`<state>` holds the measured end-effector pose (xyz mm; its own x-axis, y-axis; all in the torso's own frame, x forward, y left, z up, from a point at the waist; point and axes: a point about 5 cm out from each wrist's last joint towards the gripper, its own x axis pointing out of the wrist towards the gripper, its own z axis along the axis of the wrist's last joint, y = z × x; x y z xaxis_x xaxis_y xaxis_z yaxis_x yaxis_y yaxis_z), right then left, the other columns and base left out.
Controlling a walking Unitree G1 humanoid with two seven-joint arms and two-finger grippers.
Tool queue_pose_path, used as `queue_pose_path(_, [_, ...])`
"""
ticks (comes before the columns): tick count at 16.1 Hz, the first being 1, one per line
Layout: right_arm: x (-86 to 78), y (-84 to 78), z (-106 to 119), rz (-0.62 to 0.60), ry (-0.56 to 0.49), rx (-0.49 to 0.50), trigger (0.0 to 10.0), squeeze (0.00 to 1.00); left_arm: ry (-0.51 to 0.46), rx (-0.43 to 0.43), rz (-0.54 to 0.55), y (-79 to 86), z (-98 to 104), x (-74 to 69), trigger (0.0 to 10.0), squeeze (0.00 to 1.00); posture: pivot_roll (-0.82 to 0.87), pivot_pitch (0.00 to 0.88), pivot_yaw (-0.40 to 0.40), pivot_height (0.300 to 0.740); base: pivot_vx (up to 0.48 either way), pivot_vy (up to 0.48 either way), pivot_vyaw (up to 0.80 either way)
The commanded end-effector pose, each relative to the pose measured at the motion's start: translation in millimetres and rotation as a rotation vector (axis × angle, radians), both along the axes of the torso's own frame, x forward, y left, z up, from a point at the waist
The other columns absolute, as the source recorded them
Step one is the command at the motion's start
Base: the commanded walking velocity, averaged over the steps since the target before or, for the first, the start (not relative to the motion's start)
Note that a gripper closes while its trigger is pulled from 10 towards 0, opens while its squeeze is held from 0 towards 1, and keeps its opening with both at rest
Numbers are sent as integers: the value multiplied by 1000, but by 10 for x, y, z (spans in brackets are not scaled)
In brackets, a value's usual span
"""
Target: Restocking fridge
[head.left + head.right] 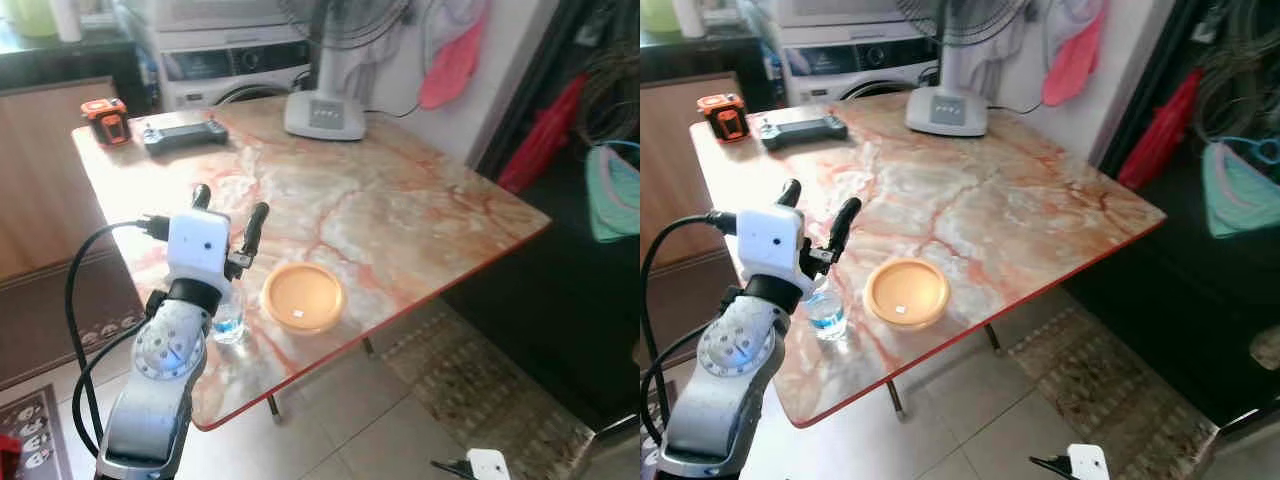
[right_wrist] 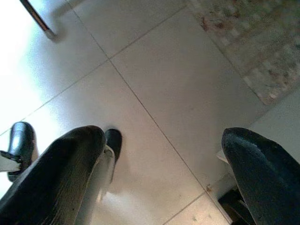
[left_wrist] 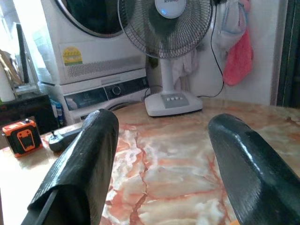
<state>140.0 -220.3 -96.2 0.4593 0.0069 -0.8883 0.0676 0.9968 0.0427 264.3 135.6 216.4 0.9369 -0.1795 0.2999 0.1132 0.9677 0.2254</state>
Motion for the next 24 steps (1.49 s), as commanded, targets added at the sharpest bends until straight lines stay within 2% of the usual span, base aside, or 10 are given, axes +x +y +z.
queue_pose_path(1, [-13,-43,4,10,7,-16,10000,0,23,10,-54,-121,174,-3,10000,0,209,0,-110,740,0,0,0])
queue_pose_path(2, [-13,-42,4,18,10,-18,10000,0,54,4,-51,-120,212,12,10000,0,214,0,-111,740,0,0,0])
queue_pose_path(4, [-12,-40,4,22,12,-20,10000,0,205,-3,-25,-91,253,47,10000,0,219,0,-111,740,0,0,0])
queue_pose_path(7, [-7,-29,3,40,17,-23,10000,0,375,-87,-47,-40,337,11,10000,0,231,0,-107,740,0,0,0])
queue_pose_path(9, [-7,-22,0,51,23,-27,10000,0,428,-28,-80,-18,407,-31,10000,0,241,0,-103,740,0,0,0])
queue_pose_path(10, [-10,-23,-1,63,32,-34,10000,0,447,0,-53,31,435,-32,10000,0,241,0,-103,740,0,0,0])
queue_pose_path(11, [-10,-14,-3,63,31,-32,10000,0,519,56,-41,134,418,-63,10000,0,247,0,-92,740,0,0,0])
queue_pose_path(15, [-15,2,-9,76,37,-31,10000,0,714,78,-28,319,236,-165,10000,0,247,0,-82,740,0,0,0])
queue_pose_path(17, [-15,1,-8,79,38,-33,10000,0,747,81,-11,377,186,-172,10000,0,246,0,-83,740,0,0,0])
queue_pose_path(24, [-11,-17,-3,80,35,-38,10000,0,786,47,-50,374,123,-165,10000,0,240,0,-91,740,0,0,0])
